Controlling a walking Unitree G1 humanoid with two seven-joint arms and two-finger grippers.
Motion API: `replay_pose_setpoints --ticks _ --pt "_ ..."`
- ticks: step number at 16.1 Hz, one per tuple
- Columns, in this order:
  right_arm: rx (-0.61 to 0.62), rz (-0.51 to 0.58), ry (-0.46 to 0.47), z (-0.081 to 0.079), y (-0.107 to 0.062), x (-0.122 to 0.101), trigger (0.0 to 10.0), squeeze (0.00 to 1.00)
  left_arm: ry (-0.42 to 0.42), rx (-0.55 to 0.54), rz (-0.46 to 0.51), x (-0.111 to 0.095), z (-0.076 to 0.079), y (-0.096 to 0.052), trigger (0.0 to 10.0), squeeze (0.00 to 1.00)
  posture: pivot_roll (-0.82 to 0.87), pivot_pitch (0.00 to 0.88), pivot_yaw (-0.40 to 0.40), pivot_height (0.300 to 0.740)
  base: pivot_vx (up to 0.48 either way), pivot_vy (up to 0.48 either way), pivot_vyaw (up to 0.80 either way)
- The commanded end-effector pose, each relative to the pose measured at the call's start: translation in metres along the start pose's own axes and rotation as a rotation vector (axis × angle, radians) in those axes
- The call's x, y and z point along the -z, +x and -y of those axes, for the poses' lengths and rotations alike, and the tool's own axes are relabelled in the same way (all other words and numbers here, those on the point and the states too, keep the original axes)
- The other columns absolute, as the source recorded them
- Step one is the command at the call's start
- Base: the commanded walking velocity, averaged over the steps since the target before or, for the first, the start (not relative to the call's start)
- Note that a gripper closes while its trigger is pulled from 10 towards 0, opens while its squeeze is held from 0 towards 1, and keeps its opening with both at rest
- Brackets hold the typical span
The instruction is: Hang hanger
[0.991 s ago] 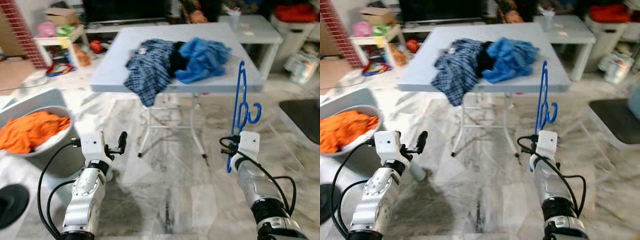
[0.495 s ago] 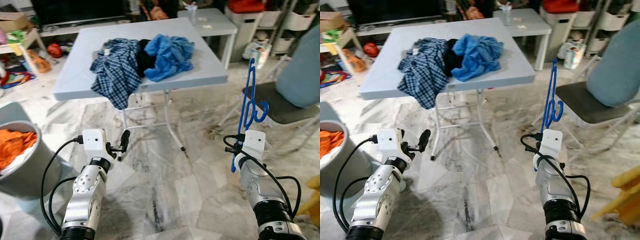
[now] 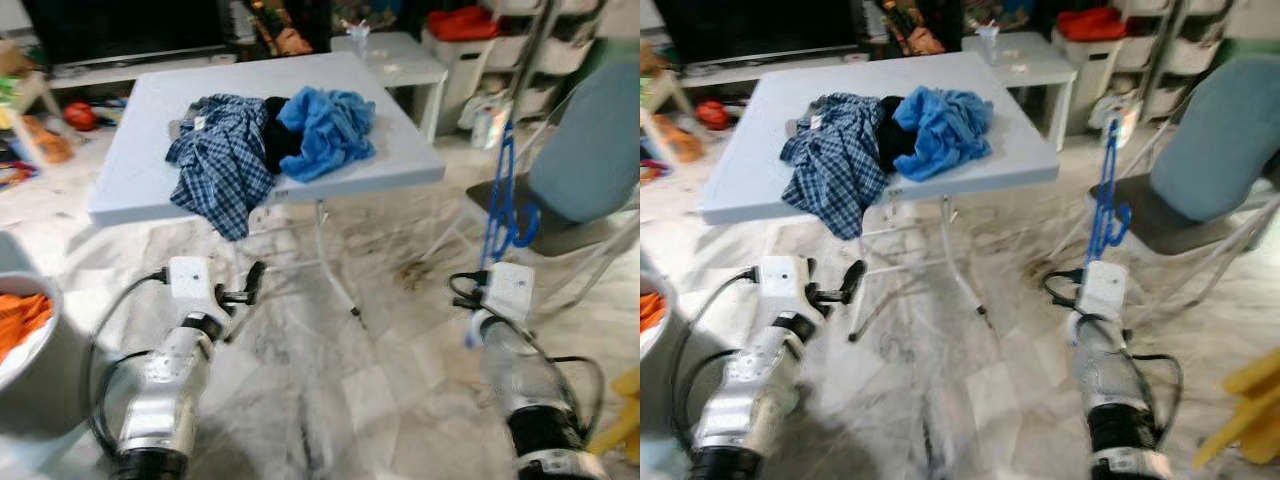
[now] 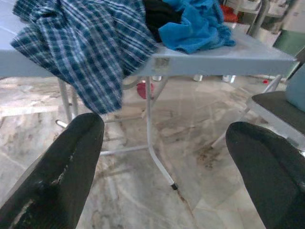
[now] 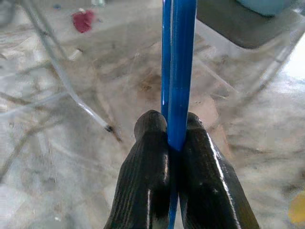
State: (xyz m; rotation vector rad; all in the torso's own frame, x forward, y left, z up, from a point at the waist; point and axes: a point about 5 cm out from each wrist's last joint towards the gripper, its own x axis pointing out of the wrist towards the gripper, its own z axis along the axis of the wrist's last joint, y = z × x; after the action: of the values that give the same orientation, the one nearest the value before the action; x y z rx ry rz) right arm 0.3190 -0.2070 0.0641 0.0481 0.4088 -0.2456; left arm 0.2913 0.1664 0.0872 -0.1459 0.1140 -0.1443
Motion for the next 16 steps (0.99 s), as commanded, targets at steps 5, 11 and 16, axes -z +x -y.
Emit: replay_pose_setpoints --ticks 5,11,16 --pt "0.050 -0.029 0.026 0.007 -0.001 0.003 10.0 0.00 0.010 0.067 -0.022 0.000 0.009 0.004 10.0 0.00 -0.11 0.000 0.060 0.740 0.358 0.247 -0.80" --pt "0.071 -0.027 0.020 0.007 -0.001 0.003 10.0 0.00 0.014 0.179 -0.064 0.007 0.024 0.002 10.0 0.00 -0.11 0.000 0.062 0.740 0.336 0.000 -0.80" --pt "0.122 -0.010 0.000 0.012 -0.001 0.000 10.0 0.00 0.008 0.228 -0.079 0.008 0.029 0.000 10.0 0.00 -0.12 0.000 0.062 0.740 0.326 0.000 -0.80"
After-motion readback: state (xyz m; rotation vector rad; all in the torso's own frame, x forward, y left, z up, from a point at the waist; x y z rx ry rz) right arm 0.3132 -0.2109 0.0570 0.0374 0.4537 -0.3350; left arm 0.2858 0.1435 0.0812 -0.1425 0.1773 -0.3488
